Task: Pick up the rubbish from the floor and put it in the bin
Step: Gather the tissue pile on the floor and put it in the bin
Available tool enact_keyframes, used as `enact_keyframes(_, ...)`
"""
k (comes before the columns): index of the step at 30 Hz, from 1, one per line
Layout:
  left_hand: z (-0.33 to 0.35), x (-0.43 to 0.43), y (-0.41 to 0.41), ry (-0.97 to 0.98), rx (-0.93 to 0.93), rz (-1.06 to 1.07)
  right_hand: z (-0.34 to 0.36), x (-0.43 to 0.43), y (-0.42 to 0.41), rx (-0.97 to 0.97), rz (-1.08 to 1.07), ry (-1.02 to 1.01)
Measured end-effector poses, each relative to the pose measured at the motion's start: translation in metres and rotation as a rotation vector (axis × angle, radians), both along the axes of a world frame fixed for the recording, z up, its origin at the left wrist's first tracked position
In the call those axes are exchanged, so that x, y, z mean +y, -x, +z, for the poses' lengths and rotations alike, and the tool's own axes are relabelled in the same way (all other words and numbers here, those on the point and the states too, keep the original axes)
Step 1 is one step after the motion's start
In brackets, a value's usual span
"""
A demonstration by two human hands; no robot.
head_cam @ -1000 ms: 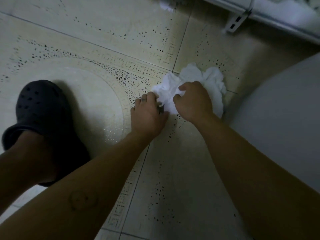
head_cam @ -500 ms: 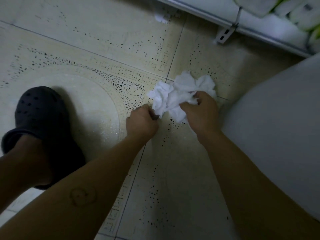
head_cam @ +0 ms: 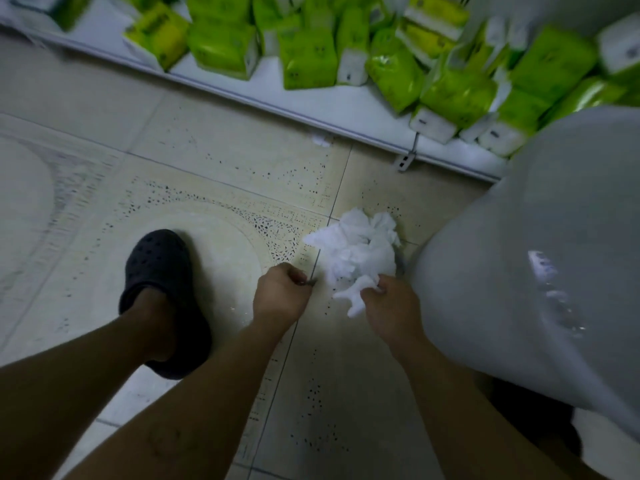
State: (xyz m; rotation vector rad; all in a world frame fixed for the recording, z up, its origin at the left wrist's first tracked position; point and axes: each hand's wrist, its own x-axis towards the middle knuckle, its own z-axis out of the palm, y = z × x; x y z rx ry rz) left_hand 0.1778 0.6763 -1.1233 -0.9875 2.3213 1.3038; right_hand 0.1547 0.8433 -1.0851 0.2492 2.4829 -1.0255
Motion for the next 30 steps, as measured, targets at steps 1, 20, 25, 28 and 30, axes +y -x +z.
enact_keyframes(1, 0.016, 0.000, -0.001, -0.013, 0.030, 0.001, 0.014, -0.001, -0.004, -0.009, 0.017, 0.014)
enact_keyframes(20, 0.258, 0.137, -0.023, 0.098, 0.513, -0.327, 0.249, 0.187, -0.035, 0.496, -0.038, -0.331)
enact_keyframes(25, 0.255, 0.196, -0.010, 0.166, 0.460, -0.444, 0.231, 0.242, -0.034, 0.292, -0.142, -0.216)
enact_keyframes(28, 0.246, 0.220, -0.006, 0.273, 0.430, -0.552, 0.226, 0.247, -0.029, 0.200, -0.054, -0.153)
enact_keyframes(30, 0.241, 0.227, -0.008, 0.387, 0.430, -0.618, 0.223, 0.244, -0.029, 0.176, -0.014, -0.176)
